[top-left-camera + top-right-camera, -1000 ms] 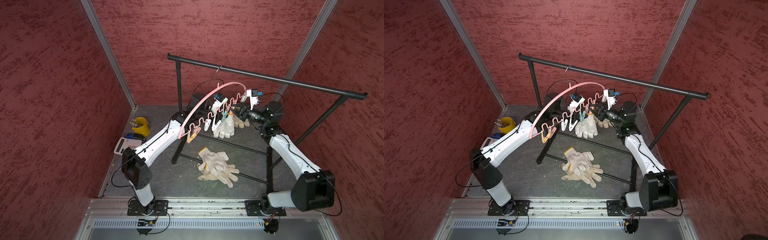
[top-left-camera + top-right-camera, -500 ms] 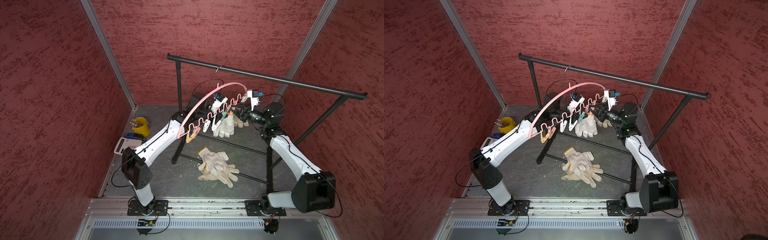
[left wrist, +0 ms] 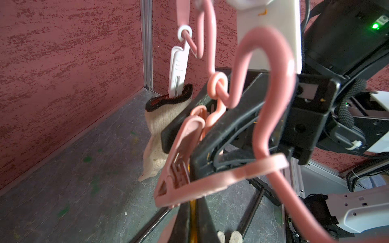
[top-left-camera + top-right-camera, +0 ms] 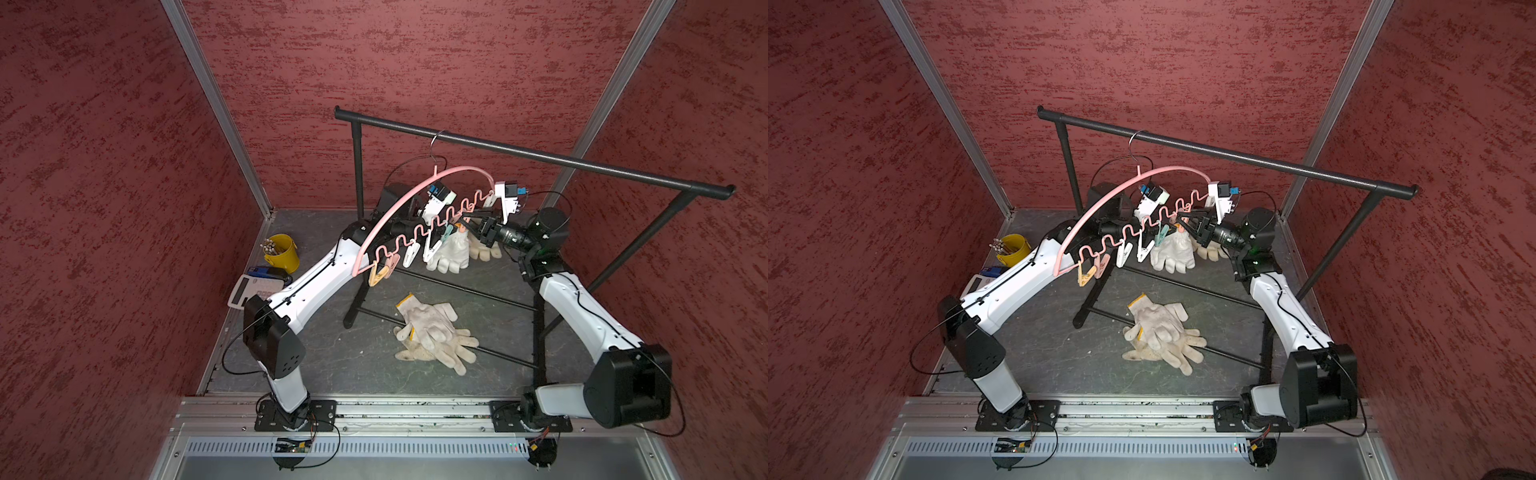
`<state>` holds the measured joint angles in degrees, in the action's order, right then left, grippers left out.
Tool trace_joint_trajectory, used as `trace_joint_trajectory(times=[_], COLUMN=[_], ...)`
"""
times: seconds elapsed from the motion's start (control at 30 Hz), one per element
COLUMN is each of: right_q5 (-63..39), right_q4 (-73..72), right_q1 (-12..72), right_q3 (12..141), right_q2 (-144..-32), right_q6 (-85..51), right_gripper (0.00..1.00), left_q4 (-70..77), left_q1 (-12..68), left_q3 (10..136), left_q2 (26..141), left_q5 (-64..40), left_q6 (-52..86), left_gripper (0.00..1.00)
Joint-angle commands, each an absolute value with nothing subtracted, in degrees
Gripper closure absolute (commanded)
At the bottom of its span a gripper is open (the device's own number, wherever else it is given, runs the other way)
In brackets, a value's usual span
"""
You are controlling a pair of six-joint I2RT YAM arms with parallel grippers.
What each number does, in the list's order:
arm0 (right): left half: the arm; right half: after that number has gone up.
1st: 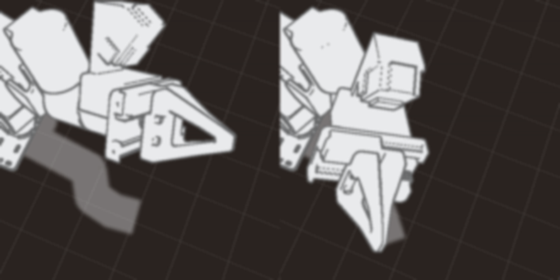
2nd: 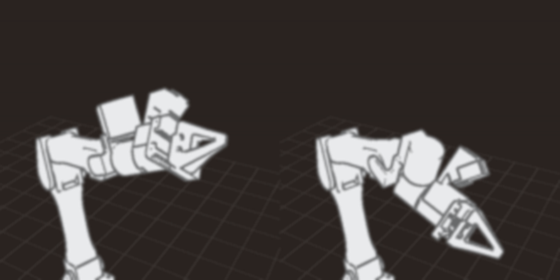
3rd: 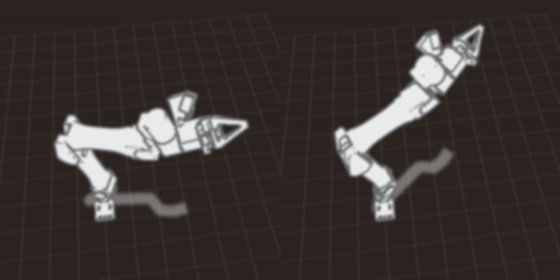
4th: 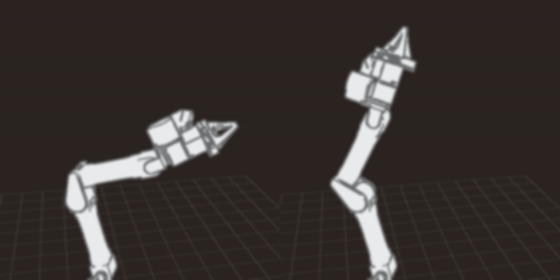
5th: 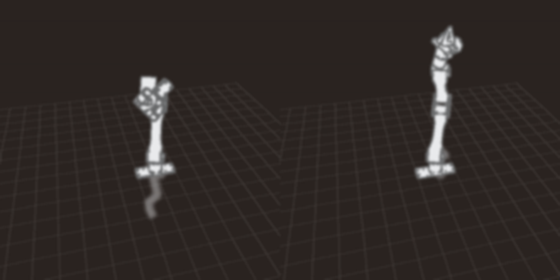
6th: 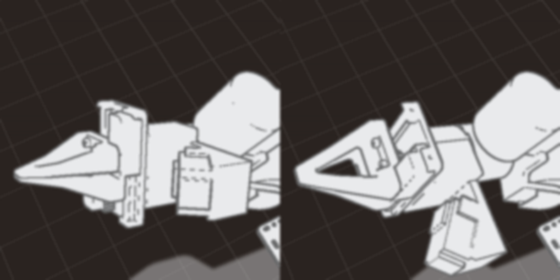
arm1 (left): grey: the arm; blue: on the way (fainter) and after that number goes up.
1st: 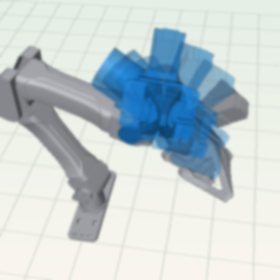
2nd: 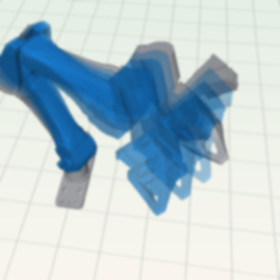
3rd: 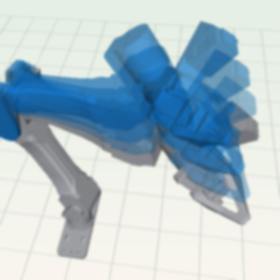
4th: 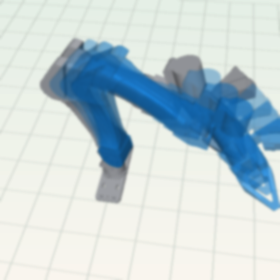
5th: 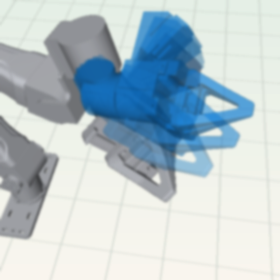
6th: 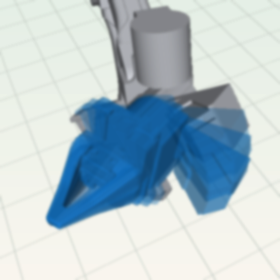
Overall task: Clip the gloves onto a hanger to dry
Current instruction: Clamp the glove onto the hanger.
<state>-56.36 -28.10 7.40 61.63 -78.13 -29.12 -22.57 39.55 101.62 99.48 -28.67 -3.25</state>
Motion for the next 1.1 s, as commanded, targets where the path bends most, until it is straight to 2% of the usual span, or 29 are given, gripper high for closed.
trace_joint_trajectory(times=[0.0,0.1,0.33,0.47,0.6,0.73,0.9,1.07], right_q5=[-57.0,-56.4,-53.7,-52.3,-51.0,-48.5,-46.1,-45.2], right_q4=[-30.0,-29.6,-25.0,-23.1,-21.0,-17.9,-14.9,-14.0], right_q1=[7.3,7.2,7.1,7.0,6.7,6.4,5.9,5.7], right_q3=[60.7,60.8,61.5,61.3,61.4,61.4,60.3,59.1], right_q2=[-76.7,-76.7,-76.2,-75.5,-74.7,-73.5,-71.5,-70.1], right_q6=[-29.0,-28.8,-26.5,-25.7,-24.6,-23.4,-22.2,-22.2], right_gripper=[0.9,0.87,0.66,0.56,0.45,0.33,0.29,0.28], left_q4=[-21.4,-21.5,-21.0,-20.4,-19.4,-17.2,-12.7,-11.2], left_q1=[39.8,39.9,39.9,39.9,39.8,39.7,38.9,37.8], left_q3=[103.8,103.5,101.1,100.2,99.5,97.7,91.9,88.2], left_q2=[99.7,99.4,98.9,98.8,98.7,98.1,94.7,90.8], left_q5=[-30.3,-30.4,-27.7,-26.3,-23.7,-19.6,-11.1,-6.3], left_q6=[-2.6,-2.3,-0.1,1.0,2.2,3.5,5.9,5.4], left_gripper=[1.0,1.0,1.0,0.96,0.84,0.66,0.39,0.37])
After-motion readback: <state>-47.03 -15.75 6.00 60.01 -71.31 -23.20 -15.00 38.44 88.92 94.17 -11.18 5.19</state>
